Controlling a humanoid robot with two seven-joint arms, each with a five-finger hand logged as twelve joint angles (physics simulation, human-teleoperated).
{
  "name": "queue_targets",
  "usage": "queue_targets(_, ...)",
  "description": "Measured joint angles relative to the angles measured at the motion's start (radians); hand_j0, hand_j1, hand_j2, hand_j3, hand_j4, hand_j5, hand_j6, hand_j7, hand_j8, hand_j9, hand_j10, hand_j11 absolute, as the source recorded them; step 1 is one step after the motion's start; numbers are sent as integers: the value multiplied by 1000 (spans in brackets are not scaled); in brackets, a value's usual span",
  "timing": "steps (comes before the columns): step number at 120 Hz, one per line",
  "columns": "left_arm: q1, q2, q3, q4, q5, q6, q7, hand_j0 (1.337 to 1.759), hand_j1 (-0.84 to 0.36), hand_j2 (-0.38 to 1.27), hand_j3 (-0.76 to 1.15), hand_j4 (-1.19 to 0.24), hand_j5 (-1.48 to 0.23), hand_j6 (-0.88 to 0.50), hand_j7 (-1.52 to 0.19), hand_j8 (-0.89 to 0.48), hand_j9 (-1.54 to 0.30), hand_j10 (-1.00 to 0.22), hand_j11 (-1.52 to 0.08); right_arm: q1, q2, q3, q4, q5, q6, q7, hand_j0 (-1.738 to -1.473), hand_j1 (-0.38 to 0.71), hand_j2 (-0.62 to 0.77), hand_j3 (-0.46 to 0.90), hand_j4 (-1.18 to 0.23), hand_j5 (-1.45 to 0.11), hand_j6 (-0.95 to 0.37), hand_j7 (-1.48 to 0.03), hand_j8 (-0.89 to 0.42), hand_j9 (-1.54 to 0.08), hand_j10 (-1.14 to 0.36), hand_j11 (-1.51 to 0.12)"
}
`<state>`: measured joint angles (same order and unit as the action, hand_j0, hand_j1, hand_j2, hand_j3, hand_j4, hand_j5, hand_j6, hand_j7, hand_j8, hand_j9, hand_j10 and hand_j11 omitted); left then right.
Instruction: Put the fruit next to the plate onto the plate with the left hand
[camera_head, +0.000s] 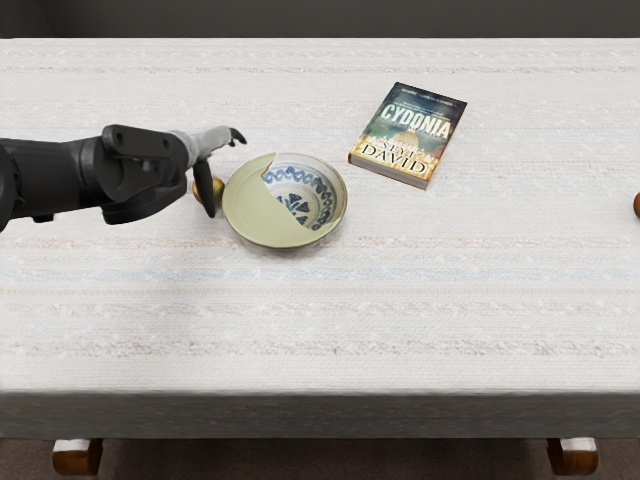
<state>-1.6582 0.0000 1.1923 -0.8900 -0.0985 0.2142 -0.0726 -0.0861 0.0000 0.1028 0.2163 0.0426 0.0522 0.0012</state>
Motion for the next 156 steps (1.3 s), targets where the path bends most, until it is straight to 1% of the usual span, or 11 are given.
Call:
queue_targets(15, 1, 0, 27, 0, 0, 1, 0, 1658, 129, 37, 0, -185, -239, -185, -239, -185, -239, -185, -239, 0, 0, 0, 0, 0, 0, 0, -1658, -331, -3, 0, -15, -20, -15, -20, -15, -20, -15, -20)
queue_targets(22, 18, 0, 34, 0, 0, 2, 0, 1658, 122, 39, 0, -191, -247, -191, -247, -191, -247, -191, -247, 0, 0, 0, 0, 0, 0, 0, -1658, -331, -3, 0, -15, -20, -15, -20, -15, -20, -15, -20)
queue_targets(37, 20, 0, 44, 0, -2, 2, 0, 1658, 66, 48, 0, -237, -308, -238, -308, -238, -307, -237, -307, 0, 0, 0, 0, 0, 0, 0, -1658, -331, -3, 0, -15, -20, -15, -20, -15, -20, -15, -20)
queue_targets(54, 27, 0, 47, 1, -8, 4, -1, 1658, 30, 54, 0, -267, -346, -268, -346, -268, -346, -267, -346, 0, 0, 0, 0, 0, 0, 0, -1658, -331, -3, 0, -15, -20, -15, -20, -15, -20, -15, -20)
queue_targets(58, 44, 0, 48, 1, -9, 12, -1, 1658, 24, 55, 0, -272, -352, -272, -352, -272, -352, -271, -352, 0, 0, 0, 0, 0, 0, 0, -1658, -331, -3, 0, -15, -20, -15, -20, -15, -20, -15, -20)
queue_targets(63, 56, 0, 48, 1, -13, 36, -1, 1658, 19, 56, 0, -276, -358, -277, -358, -276, -358, -276, -358, 0, 0, 0, 0, 0, 0, 0, -1658, -331, -3, 0, -15, -20, -15, -20, -15, -20, -15, -20)
queue_targets(83, 60, 0, 48, 8, -44, 80, -1, 1658, 3, 59, 0, -289, -375, -290, -375, -289, -375, -289, -375, 0, 0, 0, 0, 0, 0, 0, -1658, -331, -3, 0, -15, -20, -15, -20, -15, -20, -15, -20)
queue_targets(106, 100, 0, 44, 48, -53, 88, 0, 1658, -5, 60, 0, -296, -384, -297, -384, -297, -384, -296, -384, 0, 0, 0, 0, 0, 0, 0, -1658, -331, -3, 0, -15, -20, -15, -20, -15, -20, -15, -20)
queue_targets(123, 103, 0, 42, 63, -54, 89, 0, 1658, -8, 61, 0, -299, -388, -299, -388, -299, -388, -299, -387, 0, 0, 0, 0, 0, 0, 0, -1658, -331, -3, 0, -15, -20, -15, -20, -15, -20, -15, -20)
queue_targets(156, 111, 0, 37, 68, -56, 88, -1, 1658, -39, 66, 0, -325, -421, -325, -421, -325, -421, -324, -421, 0, 0, 0, 0, 0, 0, 0, -1658, -331, -3, 0, -15, -20, -15, -20, -15, -20, -15, -20)
